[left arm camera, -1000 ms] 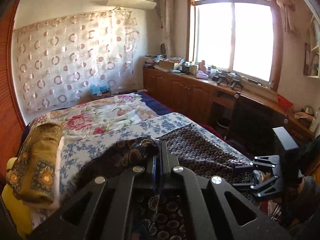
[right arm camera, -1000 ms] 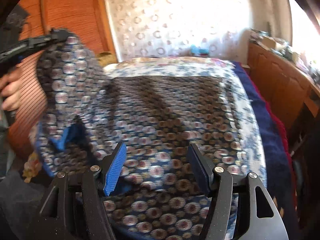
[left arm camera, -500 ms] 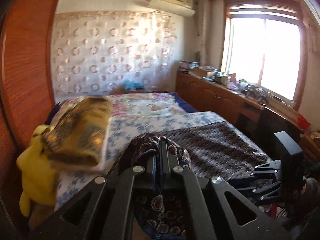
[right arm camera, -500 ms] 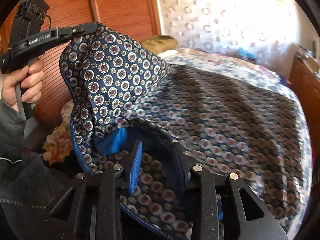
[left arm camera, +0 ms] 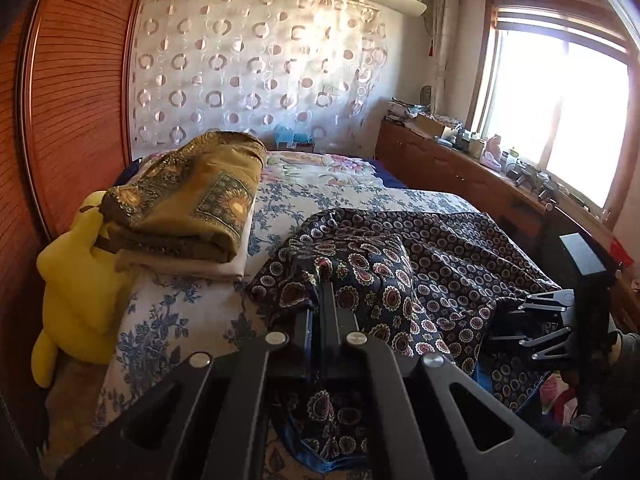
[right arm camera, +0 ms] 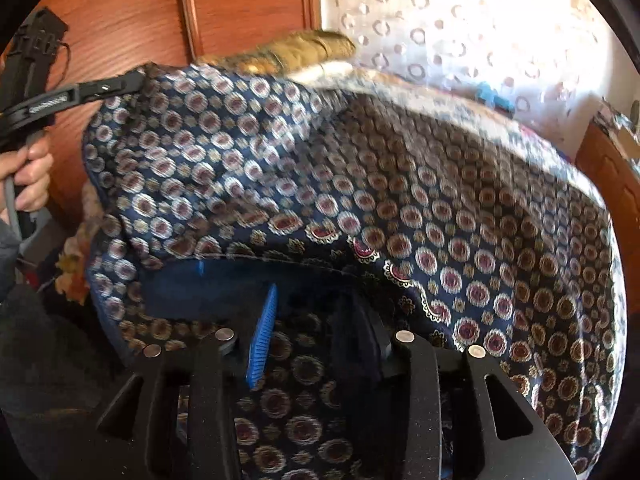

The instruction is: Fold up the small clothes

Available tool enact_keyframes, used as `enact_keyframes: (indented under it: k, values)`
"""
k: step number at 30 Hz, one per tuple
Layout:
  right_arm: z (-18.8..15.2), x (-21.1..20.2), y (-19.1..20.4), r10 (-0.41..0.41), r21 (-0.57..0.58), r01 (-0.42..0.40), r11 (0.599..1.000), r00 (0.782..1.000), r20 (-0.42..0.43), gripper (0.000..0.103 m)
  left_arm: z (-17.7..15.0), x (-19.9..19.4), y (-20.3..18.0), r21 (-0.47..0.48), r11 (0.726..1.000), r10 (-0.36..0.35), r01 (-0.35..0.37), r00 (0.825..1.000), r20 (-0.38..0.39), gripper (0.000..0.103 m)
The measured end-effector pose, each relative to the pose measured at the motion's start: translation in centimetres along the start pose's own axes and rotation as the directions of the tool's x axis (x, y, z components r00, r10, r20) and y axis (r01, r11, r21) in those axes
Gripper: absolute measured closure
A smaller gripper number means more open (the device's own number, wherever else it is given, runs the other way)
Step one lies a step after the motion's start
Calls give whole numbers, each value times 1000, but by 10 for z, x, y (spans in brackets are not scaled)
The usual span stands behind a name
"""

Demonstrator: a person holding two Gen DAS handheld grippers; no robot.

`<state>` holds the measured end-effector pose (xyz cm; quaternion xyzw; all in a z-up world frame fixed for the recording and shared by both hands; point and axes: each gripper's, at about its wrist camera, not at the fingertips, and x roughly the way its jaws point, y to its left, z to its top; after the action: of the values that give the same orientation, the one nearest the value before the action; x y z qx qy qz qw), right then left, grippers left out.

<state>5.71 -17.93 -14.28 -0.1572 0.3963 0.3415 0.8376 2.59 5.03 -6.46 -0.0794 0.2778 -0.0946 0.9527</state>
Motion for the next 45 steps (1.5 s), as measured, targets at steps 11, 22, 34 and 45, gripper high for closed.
enact_keyframes:
  k: [11,22,34,45]
  values:
    - [0,-4,21,35,-67,-37,997,999,-26,103,-1,-4,0,1,1000,-5,5,1000,0,103]
    - [-7,-45,42,146,-54,-147,988,989,-26,94,4,-14,-3,5,1000,-10,10,1000,27,103]
    - [-2,-51,19,37,4,-37,999,998,42,66,22,-21,-29,68,997,-47,43,997,57,103]
    - [-6,-62,-4,-76,74,70,995,994,75,66,61,-10,-95,161,967,-208,198,977,48,103]
